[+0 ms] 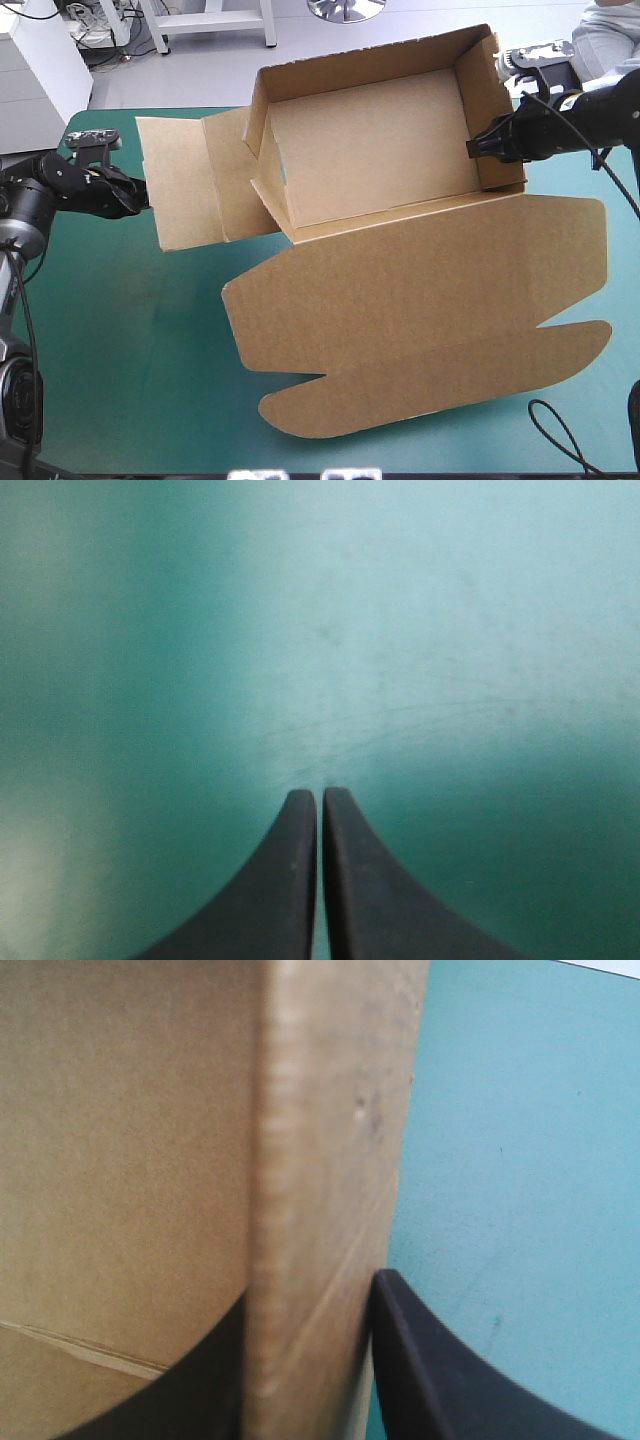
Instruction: Fold the box
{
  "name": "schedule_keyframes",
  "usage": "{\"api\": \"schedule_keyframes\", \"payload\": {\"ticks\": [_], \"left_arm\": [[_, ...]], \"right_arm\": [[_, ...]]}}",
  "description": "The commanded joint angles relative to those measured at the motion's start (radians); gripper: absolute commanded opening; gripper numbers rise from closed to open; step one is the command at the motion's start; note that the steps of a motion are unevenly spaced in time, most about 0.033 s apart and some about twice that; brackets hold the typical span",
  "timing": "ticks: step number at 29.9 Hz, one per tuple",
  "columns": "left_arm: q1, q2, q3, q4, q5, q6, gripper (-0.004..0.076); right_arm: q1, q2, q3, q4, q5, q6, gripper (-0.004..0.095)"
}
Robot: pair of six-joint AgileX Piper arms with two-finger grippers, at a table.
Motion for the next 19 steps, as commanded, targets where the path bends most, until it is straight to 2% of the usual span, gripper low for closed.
{"api": "schedule_keyframes", "payload": {"ticks": [1,8,13,17,19], "left_arm": [[-0.003,-0.002,-0.024,-0.230,-0.034,0.114,0.0005],[-0.066,0.052,-0.025,-0.603,0.052,0.375,0.0005],[-0.113,0.054,-0.025,-0.736,0.132,0.465,0.0005],[-0.112,0.054,-0.025,-0.863,0.265,0.506,0.0005],[-0.109,0.054,-0.027,-0.924,0.365,0.554,0.0005]], "right_arm": [[-0.006,-0.047,-0.024,0.055,0.009,0.003,-0.0019],[-0.006,-0.047,-0.024,0.055,0.009,0.003,-0.0019],[-0.006,-0.047,-0.024,0.049,0.009,0.003,-0.0019],[-0.006,-0.047,-0.024,0.033,0.009,0.003,-0.0019],[-0.006,-0.047,-0.024,0.017,0.009,0.005,-0.0019]]}}
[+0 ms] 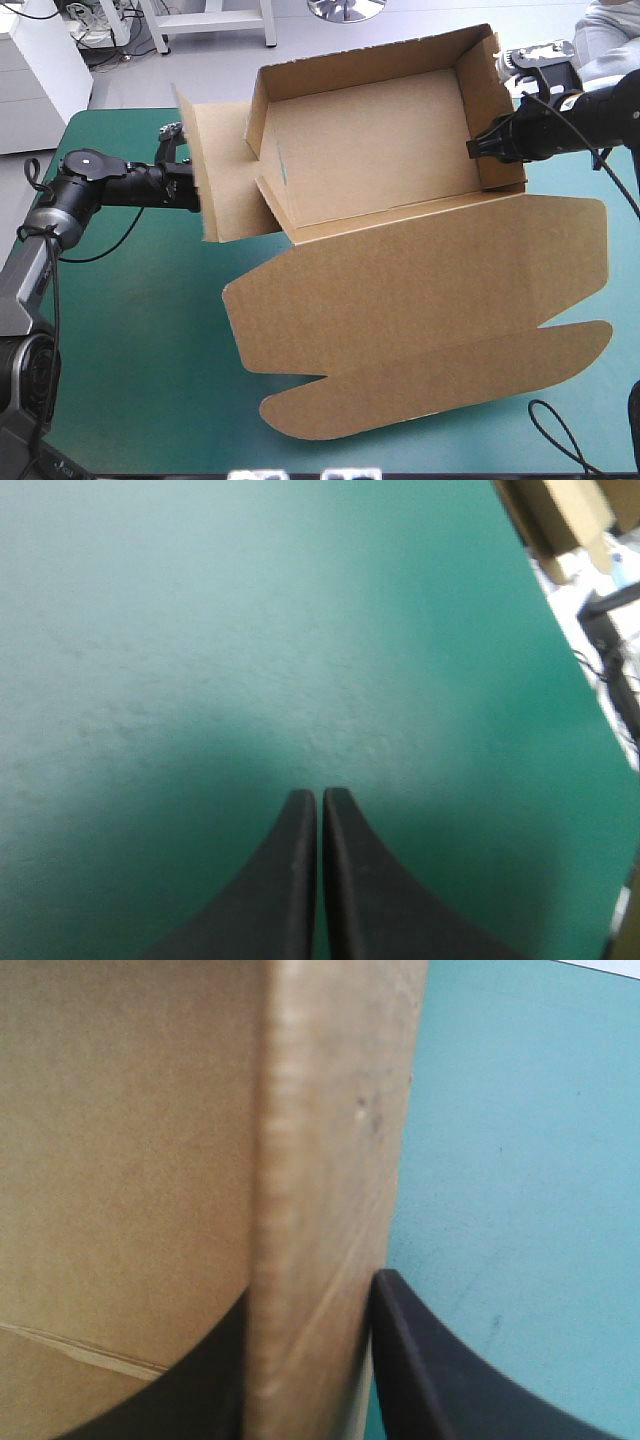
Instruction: Fold the box
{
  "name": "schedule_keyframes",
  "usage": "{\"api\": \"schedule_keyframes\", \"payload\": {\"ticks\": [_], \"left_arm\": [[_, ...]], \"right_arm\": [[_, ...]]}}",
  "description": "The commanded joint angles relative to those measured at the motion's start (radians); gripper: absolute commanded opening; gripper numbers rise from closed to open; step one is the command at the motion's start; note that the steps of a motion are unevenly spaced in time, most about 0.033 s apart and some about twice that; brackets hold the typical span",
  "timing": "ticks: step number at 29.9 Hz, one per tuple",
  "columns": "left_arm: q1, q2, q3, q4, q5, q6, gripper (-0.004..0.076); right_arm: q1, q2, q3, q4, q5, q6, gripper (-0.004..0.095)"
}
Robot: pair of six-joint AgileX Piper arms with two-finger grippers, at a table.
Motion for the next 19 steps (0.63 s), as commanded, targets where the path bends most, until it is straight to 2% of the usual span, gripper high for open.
{"api": "schedule_keyframes", "payload": {"ticks": [1,2,19], "left_arm": [[0.000,-0.044,-0.029,-0.176,0.155,0.075,0.0005],[0.000,-0.044,-0.031,-0.199,0.185,0.081,0.0005],[0.000,-0.138,-0.046,-0.395,0.183,0.071,0.0005]], "right_arm": [[-0.006,-0.045,-0.024,0.013,0.009,0.008,-0.0019],[-0.006,-0.045,-0.024,0.009,0.008,0.008,-0.0019],[-0.006,-0.001,-0.024,-0.001,-0.015,0.016,-0.0019]]}}
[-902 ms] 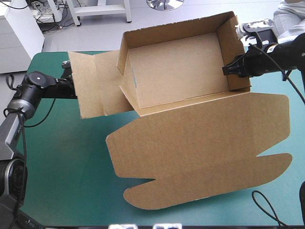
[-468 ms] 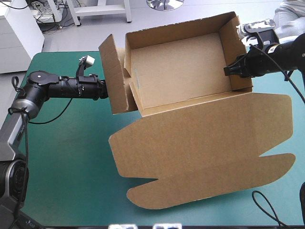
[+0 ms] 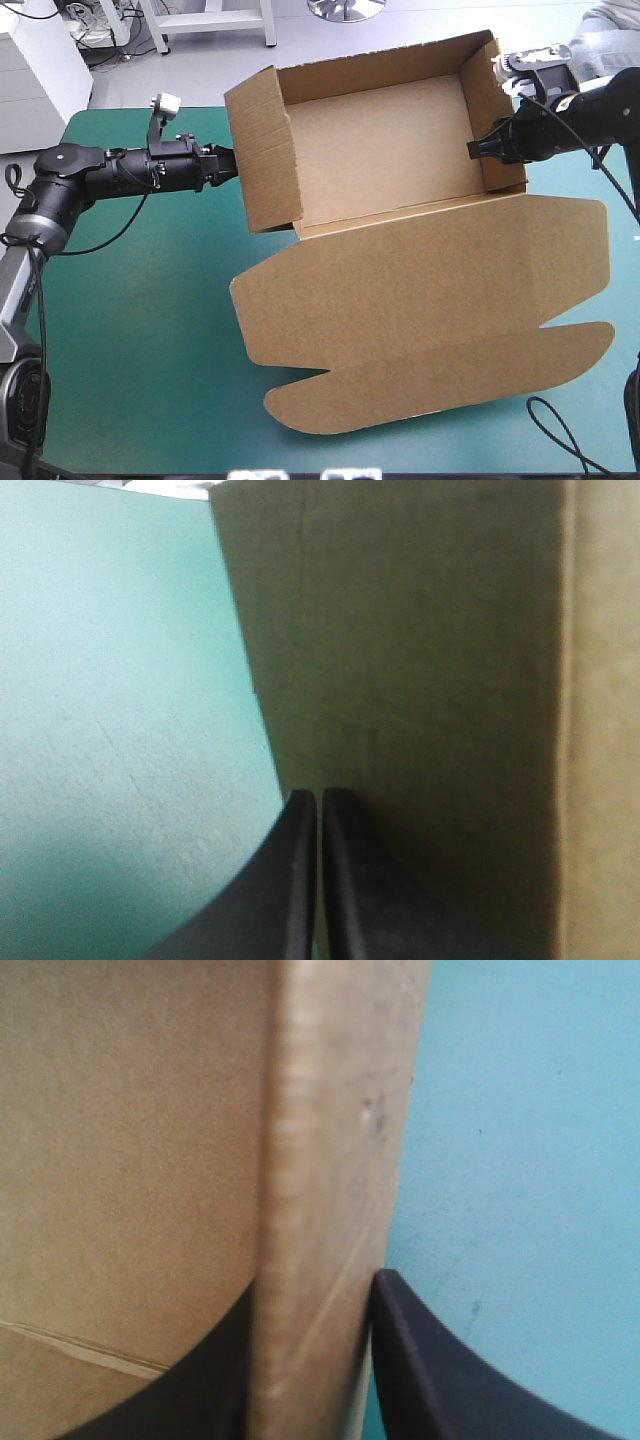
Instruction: Fold the box
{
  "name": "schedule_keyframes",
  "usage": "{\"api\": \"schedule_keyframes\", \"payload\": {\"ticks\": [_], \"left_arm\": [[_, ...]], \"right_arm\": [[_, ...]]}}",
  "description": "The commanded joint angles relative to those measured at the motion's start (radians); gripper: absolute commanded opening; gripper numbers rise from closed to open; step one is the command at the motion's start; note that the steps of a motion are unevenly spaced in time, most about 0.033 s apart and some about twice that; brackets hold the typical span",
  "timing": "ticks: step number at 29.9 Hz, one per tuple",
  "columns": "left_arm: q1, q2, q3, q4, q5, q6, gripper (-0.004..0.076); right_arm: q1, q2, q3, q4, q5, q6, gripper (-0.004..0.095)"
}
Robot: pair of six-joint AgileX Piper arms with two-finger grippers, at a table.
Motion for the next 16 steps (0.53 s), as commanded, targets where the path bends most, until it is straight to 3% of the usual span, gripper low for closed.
{"api": "schedule_keyframes", "payload": {"ticks": [1,4,6,8,13,16], "left_arm": [[0.000,-0.058,-0.034,-0.121,0.090,0.001,0.0007],[0.000,-0.060,-0.036,-0.126,0.090,0.006,0.0040],[-0.004,-0.060,-0.036,-0.126,0.090,0.006,0.0103],[-0.017,-0.060,-0.036,-0.131,0.090,0.006,0.0194],[-0.065,-0.060,-0.036,-0.179,0.090,0.059,0.0510],[-0.084,-0.060,-0.045,-0.213,0.090,0.065,0.0600]], "right_arm": [[-0.006,-0.026,-0.024,0.037,-0.015,0.011,-0.0019],[-0.004,-0.024,-0.024,0.037,-0.017,0.011,-0.0019],[-0.004,-0.024,-0.024,0.037,-0.027,0.011,-0.0019],[-0.004,-0.024,-0.024,0.037,-0.031,0.015,-0.0019],[-0.004,-0.024,-0.024,0.037,-0.032,0.015,-0.0019],[-0.004,-0.024,-0.024,0.037,-0.032,0.015,-0.0017]]}}
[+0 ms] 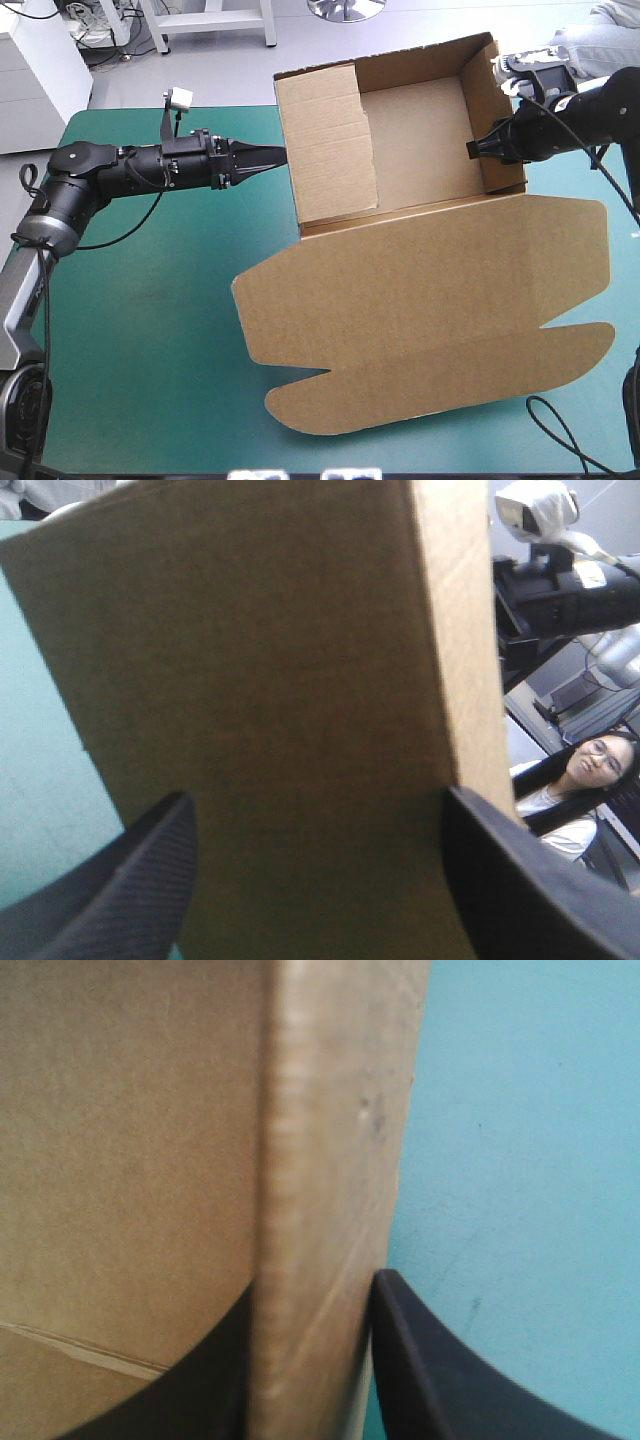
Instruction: Fold the box
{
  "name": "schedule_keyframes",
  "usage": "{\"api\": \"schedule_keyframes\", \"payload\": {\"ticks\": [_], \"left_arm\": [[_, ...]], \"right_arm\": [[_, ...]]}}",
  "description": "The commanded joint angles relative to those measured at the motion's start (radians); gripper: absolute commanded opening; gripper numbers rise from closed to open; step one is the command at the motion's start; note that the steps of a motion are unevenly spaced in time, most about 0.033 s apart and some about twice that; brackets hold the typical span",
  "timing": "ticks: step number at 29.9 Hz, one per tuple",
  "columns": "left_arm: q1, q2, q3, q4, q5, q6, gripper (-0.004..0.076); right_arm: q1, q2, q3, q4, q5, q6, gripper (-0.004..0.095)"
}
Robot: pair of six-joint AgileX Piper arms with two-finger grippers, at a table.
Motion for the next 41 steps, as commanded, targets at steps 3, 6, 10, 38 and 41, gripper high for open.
{"api": "schedule_keyframes", "payload": {"ticks": [3,6,10,38,41], "left_arm": [[-0.024,-0.047,-0.048,-0.131,0.092,0.019,0.0601],[-0.025,-0.047,-0.063,-0.133,0.092,0.005,0.0601],[-0.032,-0.047,-0.087,-0.117,0.090,-0.012,0.0601],[-0.461,-0.013,-0.533,1.379,-0.242,-0.961,0.0475],[-0.468,0.017,-0.533,1.397,-0.236,-1.000,0.0475]], "right_arm": [[-0.004,-0.036,-0.024,0.041,-0.033,0.017,-0.0017],[-0.004,-0.036,-0.024,0.041,-0.042,0.033,-0.0017],[-0.004,-0.036,-0.024,0.041,-0.059,0.044,-0.0017],[0.063,0.002,-0.024,0.089,-0.162,0.171,-0.0017],[0.080,0.004,-0.024,0.086,-0.162,0.171,-0.0017]]}}
